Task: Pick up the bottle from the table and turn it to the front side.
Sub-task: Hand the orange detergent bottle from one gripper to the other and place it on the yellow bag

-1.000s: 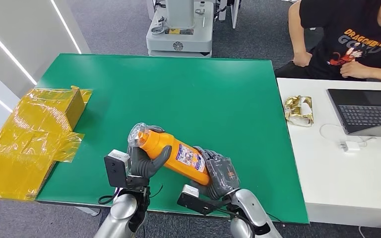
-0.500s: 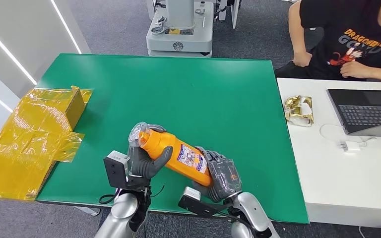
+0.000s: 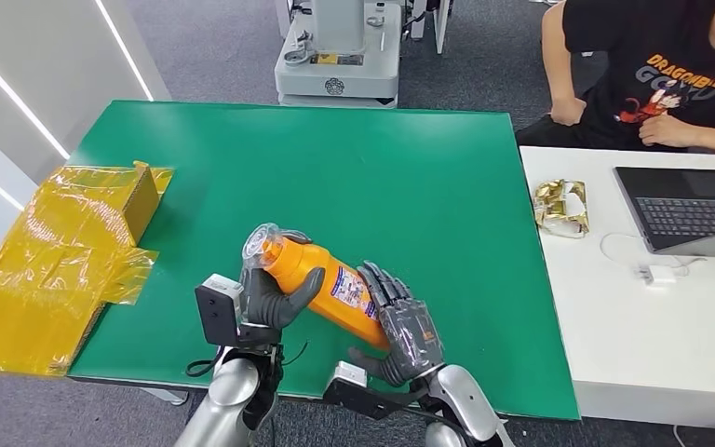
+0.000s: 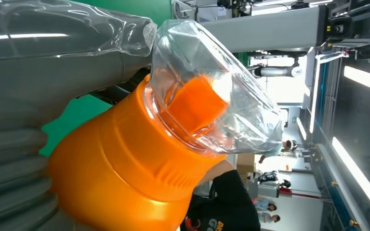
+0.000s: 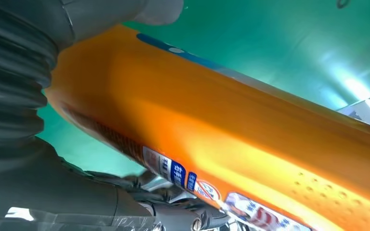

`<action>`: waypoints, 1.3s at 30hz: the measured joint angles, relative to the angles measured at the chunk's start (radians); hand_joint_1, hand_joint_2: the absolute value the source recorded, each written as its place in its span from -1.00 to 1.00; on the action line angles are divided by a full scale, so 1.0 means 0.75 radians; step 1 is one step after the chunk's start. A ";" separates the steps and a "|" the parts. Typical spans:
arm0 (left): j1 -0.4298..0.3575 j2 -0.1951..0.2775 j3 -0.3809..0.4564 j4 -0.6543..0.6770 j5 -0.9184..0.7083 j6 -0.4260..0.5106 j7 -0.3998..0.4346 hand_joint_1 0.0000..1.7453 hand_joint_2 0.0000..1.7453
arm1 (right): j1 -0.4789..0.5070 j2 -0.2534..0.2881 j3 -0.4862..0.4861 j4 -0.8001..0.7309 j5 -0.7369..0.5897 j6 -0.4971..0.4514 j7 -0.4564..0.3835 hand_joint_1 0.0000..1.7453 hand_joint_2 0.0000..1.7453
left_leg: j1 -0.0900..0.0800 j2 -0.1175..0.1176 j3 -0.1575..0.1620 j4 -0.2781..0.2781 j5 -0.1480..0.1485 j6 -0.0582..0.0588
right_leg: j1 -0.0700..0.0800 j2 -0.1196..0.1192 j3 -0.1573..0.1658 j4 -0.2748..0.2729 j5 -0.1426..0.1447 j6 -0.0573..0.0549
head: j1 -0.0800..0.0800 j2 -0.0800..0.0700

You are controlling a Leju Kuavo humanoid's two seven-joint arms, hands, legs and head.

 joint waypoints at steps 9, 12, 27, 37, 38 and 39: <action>-0.003 0.000 0.000 0.000 0.002 0.013 0.000 1.00 1.00 | 0.002 0.010 0.015 -0.010 -0.014 -0.024 0.002 -1.00 1.00 | 0.000 0.000 0.000 0.000 0.000 0.000 | 0.000 0.000 0.000 0.000 0.000 0.000 | 0.000 0.000; -0.005 0.001 0.000 0.000 -0.007 0.029 -0.001 1.00 1.00 | 0.010 0.014 0.017 -0.023 -0.023 -0.056 -0.008 -1.00 1.00 | 0.000 0.000 0.000 0.000 0.000 0.000 | 0.000 0.000 0.000 0.000 0.000 0.000 | 0.000 0.000; -0.058 0.097 0.072 -0.112 -0.480 0.241 0.033 1.00 1.00 | 0.112 0.040 0.017 -0.256 -0.197 -0.328 -0.111 -1.00 1.00 | 0.000 0.000 0.000 0.000 0.000 0.000 | 0.000 0.000 0.000 0.000 0.000 0.000 | 0.000 0.000; -0.144 0.288 0.184 -0.130 -0.829 0.543 0.045 1.00 1.00 | 0.133 0.042 0.043 -0.299 -0.404 -0.478 -0.250 -1.00 1.00 | 0.000 0.000 0.000 0.000 0.001 -0.001 | 0.000 0.000 0.000 0.001 0.000 0.000 | 0.000 0.000; -0.151 0.313 0.194 -0.130 -0.852 0.562 0.051 1.00 1.00 | 0.133 0.043 0.044 -0.299 -0.423 -0.491 -0.260 -1.00 1.00 | 0.000 0.000 0.000 0.000 0.001 -0.001 | 0.000 0.000 0.000 0.001 0.000 0.000 | 0.000 0.000; -0.156 0.337 0.203 -0.130 -0.874 0.578 0.055 1.00 1.00 | 0.133 0.044 0.044 -0.300 -0.439 -0.502 -0.272 -1.00 1.00 | 0.000 0.000 0.000 0.000 0.001 -0.001 | 0.000 0.001 0.000 0.001 0.000 0.000 | 0.000 0.000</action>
